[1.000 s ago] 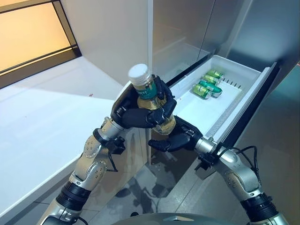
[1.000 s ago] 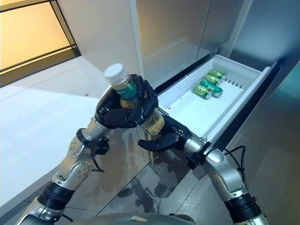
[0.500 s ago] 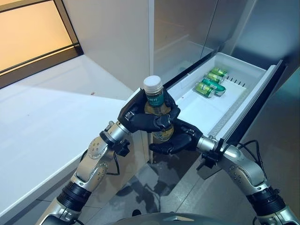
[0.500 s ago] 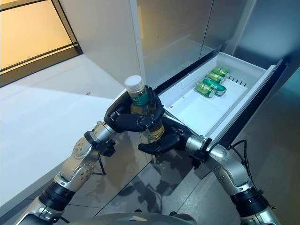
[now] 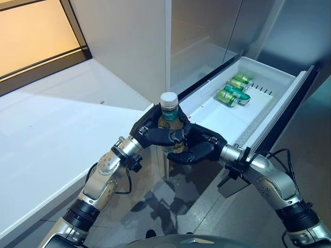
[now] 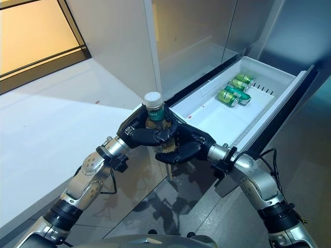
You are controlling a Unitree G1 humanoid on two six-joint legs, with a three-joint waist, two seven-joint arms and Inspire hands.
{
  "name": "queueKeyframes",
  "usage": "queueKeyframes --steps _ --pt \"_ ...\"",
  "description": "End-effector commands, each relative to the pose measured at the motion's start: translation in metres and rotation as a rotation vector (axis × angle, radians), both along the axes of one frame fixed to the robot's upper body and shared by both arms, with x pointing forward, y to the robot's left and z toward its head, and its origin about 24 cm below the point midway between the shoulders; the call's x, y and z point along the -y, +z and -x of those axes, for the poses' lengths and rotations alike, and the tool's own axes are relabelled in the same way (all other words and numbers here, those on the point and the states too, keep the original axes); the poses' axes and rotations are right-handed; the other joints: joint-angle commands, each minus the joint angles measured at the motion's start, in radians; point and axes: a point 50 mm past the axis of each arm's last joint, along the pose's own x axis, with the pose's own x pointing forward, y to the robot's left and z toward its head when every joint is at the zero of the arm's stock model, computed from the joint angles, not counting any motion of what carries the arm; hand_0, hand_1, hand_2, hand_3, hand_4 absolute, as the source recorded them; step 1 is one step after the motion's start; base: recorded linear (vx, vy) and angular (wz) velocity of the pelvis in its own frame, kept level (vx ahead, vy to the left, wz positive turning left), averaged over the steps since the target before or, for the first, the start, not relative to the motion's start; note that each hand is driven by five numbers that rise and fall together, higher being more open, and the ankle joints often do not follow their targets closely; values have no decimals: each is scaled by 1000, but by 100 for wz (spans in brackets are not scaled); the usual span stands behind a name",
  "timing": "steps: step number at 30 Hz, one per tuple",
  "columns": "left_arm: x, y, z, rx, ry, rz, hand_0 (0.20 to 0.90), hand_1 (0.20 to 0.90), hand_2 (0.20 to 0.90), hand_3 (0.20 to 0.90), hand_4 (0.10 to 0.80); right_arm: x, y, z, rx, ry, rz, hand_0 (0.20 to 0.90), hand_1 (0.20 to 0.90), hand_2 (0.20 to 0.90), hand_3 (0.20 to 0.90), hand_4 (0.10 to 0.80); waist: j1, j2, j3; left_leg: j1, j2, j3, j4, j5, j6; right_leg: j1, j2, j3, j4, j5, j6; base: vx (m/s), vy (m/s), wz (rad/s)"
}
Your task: Put drinks into fridge and close the fridge
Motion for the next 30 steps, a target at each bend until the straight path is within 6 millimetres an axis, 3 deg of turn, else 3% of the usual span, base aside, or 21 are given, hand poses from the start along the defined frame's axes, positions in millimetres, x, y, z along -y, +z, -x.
queueKeyframes --steps 1,6,7,8,9,12,13,14,17,18,30 --pt "9 44 -14 172 -48 135 300 300 300 200 100 -17 75 -6 256 112 -255 900 900 900 900 800 -1 -7 -71 10 -34 -3 33 -124 29 -79 30 -9 90 -19 57 0 0 0" --pt "21 48 -11 175 -112 181 300 300 300 200 100 -33 50 0 94 219 -204 900 900 900 900 800 -1 -9 -71 9 -35 -8 30 -119 28 -80 30 -10 89 -17 58 0 0 0" --pt "23 49 -10 179 -137 212 300 300 300 200 100 -38 43 3 48 250 -190 855 855 855 848 748 0 -10 -72 10 -34 -9 28 -117 27 -79 30 -11 87 -16 58 0 0 0" --pt "23 51 -8 193 -148 236 300 300 300 200 100 -41 38 4 21 268 -181 855 855 855 848 748 0 -11 -72 11 -34 -9 26 -115 26 -78 29 -12 86 -16 58 0 0 0" --pt "24 54 -7 209 -157 263 300 300 300 200 100 -44 32 6 -13 287 -166 721 721 721 691 591 0 -11 -72 12 -33 -8 27 -115 25 -77 29 -12 86 -15 58 0 0 0" --pt "26 59 -5 241 -174 308 300 300 300 200 100 -48 24 8 -47 322 -131 721 721 721 691 591 0 -12 -73 13 -33 -10 24 -113 25 -76 29 -11 85 -15 58 0 0 0" --pt "28 62 -2 260 -193 333 300 300 300 200 100 -52 18 10 -78 343 -120 618 618 618 571 471 0 -13 -72 14 -33 -12 22 -112 25 -75 30 -11 85 -14 57 0 0 0" --pt "30 64 -1 267 -204 347 300 300 300 200 100 -54 15 12 -94 354 -114 618 618 618 571 471 1 -13 -72 16 -32 -12 19 -110 25 -74 30 -12 84 -14 57 0 0 0" --pt "36 65 2 250 -253 381 300 300 300 200 100 -60 9 16 -121 386 -107 404 404 404 321 221 2 -14 -71 17 -31 -13 18 -109 25 -73 30 -13 85 -14 57 0 0 0" --pt "39 65 3 233 -281 396 300 300 300 200 100 -63 7 17 -134 405 -109 302 302 302 203 103 2 -15 -69 18 -31 -13 18 -108 25 -73 30 -13 86 -14 56 0 0 0" --pt "66 48 6 0 -454 521 300 300 300 200 100 -85 11 23 -208 462 -197 300 300 300 200 100 -2 -15 -69 22 -32 -12 19 -108 29 -69 33 -5 88 -14 55 0 0 0"
